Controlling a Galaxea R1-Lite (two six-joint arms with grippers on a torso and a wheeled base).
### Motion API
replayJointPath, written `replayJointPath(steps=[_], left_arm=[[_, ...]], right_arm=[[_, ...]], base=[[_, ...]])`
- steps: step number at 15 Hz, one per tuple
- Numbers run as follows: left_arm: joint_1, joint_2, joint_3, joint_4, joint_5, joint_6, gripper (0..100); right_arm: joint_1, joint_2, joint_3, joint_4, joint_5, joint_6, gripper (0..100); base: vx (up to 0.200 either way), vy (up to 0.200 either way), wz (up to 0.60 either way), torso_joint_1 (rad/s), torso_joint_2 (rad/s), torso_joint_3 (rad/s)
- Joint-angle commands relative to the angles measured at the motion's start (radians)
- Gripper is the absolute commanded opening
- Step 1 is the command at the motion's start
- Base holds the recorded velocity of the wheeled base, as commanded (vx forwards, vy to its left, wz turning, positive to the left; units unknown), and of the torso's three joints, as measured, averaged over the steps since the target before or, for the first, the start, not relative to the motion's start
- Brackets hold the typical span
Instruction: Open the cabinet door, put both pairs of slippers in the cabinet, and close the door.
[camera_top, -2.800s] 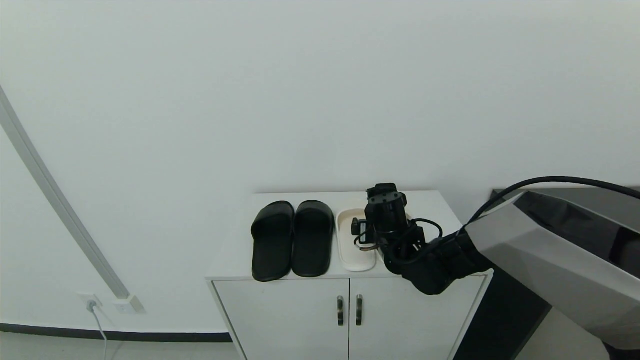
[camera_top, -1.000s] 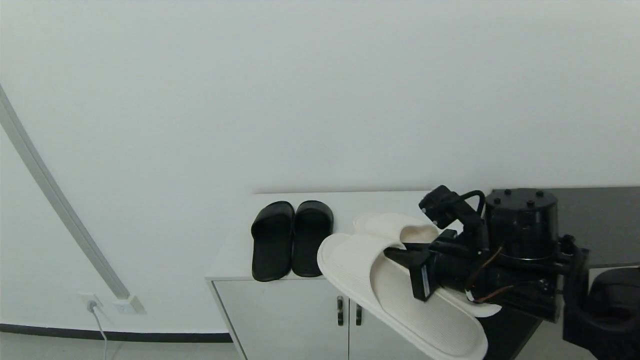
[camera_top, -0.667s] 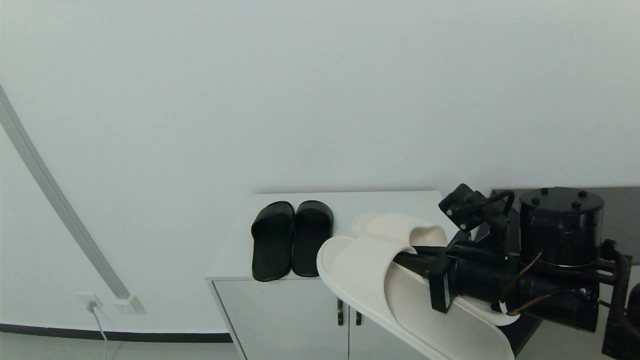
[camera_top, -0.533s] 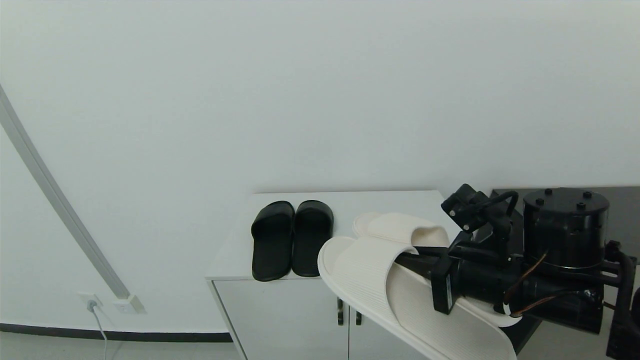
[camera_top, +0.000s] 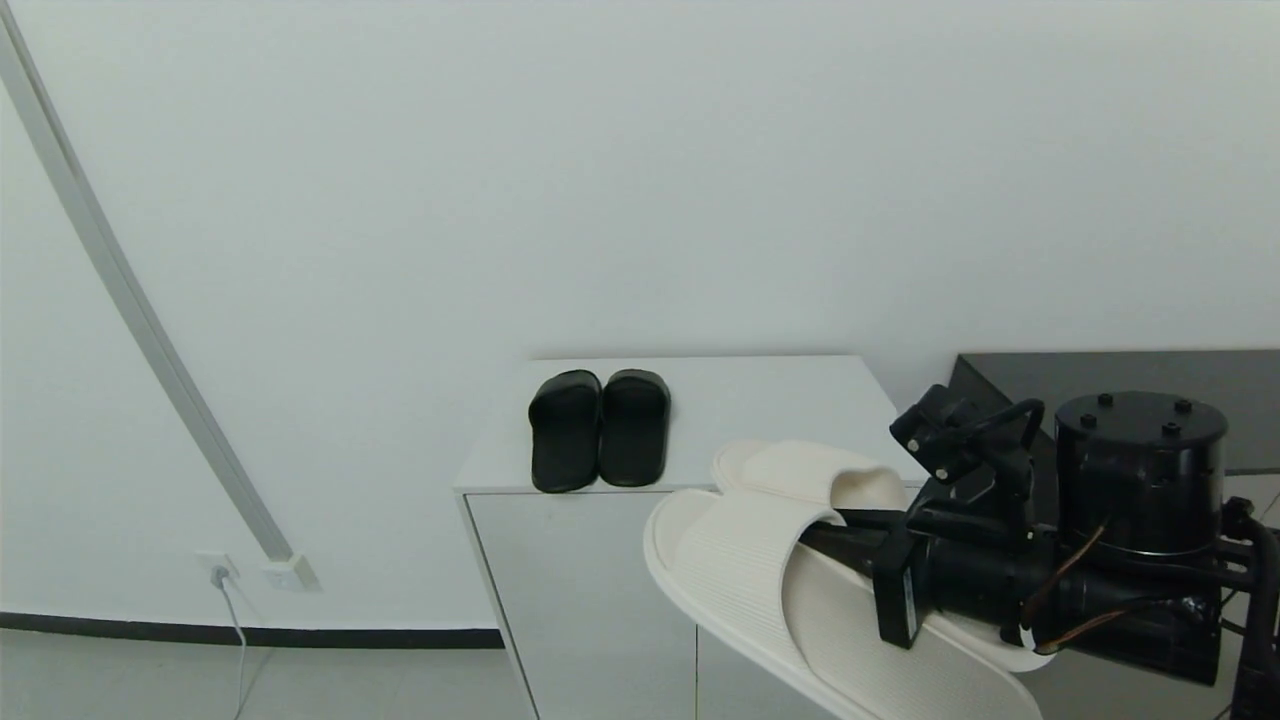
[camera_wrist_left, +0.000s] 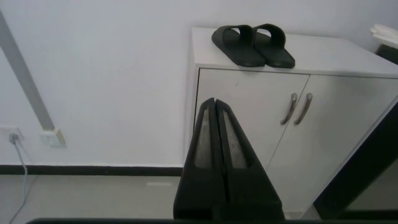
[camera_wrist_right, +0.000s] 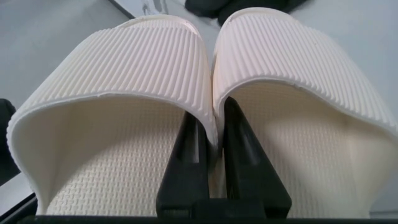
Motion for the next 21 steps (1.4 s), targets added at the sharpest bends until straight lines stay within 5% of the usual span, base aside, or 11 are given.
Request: replayJointPath(steps=[1, 12, 21], left_arm=[[0.0, 0.001, 0.0, 0.0, 0.0, 0.0, 0], [0.0, -0.001, 0.0, -0.001, 0.005, -0.003, 0], [0.0, 0.001, 0.0, 0.0, 0.0, -0.005, 0]], right_arm=[[-0.002, 0.002, 0.007, 0.0, 0.001, 0.0, 0], [-0.002, 0.012, 0.027, -0.002, 0.0, -0.029, 0], [-0.012, 0.017, 0.035, -0.019, -0.002, -0.032, 0]], base=[[0.0, 0.0, 0.0, 0.0, 0.0, 0.0], [0.0, 0.0, 0.0, 0.0, 0.0, 0.0], [0.0, 0.0, 0.0, -0.161, 0.37, 0.203]])
